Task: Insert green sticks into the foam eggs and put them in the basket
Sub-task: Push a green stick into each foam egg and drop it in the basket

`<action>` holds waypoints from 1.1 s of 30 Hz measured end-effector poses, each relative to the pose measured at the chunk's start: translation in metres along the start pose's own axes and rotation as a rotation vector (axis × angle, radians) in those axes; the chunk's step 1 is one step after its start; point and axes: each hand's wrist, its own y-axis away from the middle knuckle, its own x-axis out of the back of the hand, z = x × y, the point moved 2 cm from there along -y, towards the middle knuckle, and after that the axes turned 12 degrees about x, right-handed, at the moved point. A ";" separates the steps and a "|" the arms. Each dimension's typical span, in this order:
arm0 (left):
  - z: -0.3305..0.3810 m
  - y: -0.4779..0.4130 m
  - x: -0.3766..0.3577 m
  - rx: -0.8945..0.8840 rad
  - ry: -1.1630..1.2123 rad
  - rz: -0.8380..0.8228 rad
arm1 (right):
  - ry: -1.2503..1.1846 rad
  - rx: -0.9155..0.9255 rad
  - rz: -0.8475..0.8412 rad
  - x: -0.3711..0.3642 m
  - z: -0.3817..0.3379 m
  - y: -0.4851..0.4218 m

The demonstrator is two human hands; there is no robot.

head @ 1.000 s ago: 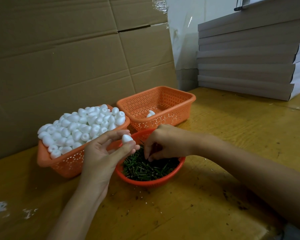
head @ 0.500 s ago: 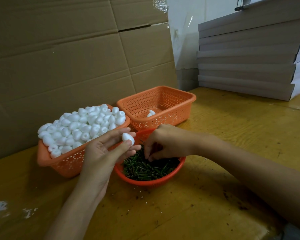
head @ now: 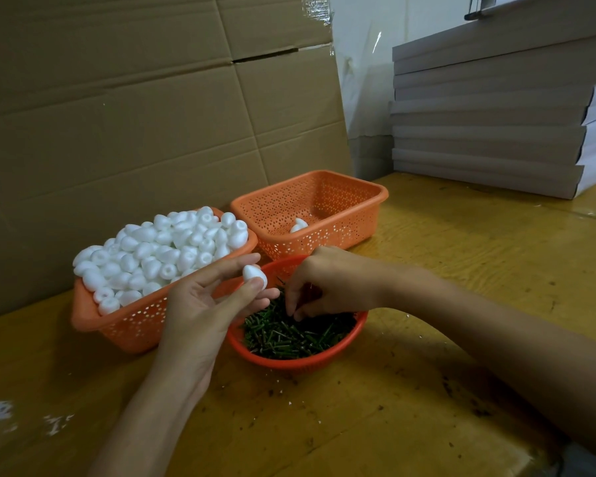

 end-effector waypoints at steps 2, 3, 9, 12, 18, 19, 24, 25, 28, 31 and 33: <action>0.000 0.000 0.000 0.006 0.010 0.002 | 0.000 0.000 -0.001 0.000 0.000 0.000; 0.000 0.000 0.000 0.006 0.014 0.005 | -0.001 0.000 -0.002 0.000 0.000 0.000; 0.001 0.000 -0.002 0.007 0.017 0.014 | -0.002 -0.005 0.001 0.000 0.000 0.000; 0.001 0.000 -0.002 0.010 0.008 0.013 | 0.007 -0.009 -0.008 0.000 0.000 0.000; 0.001 0.002 -0.002 -0.009 -0.031 0.025 | 0.010 -0.001 -0.012 0.000 0.000 0.000; 0.001 0.002 -0.002 -0.011 -0.032 0.029 | 0.008 -0.002 -0.012 0.000 0.000 0.000; 0.002 0.002 -0.003 -0.006 -0.014 0.037 | 0.002 -0.002 -0.013 0.000 0.000 0.000; 0.002 0.001 -0.004 -0.001 -0.011 0.039 | 0.004 -0.001 -0.011 0.000 0.000 -0.001; 0.002 0.001 -0.002 0.015 0.025 0.038 | 0.001 -0.001 -0.009 -0.001 0.000 0.000; 0.002 0.001 0.000 0.024 0.022 0.030 | 0.002 -0.002 -0.007 0.000 0.000 0.000; 0.002 0.001 0.000 0.025 0.017 0.024 | 0.000 -0.003 -0.010 0.000 0.000 0.000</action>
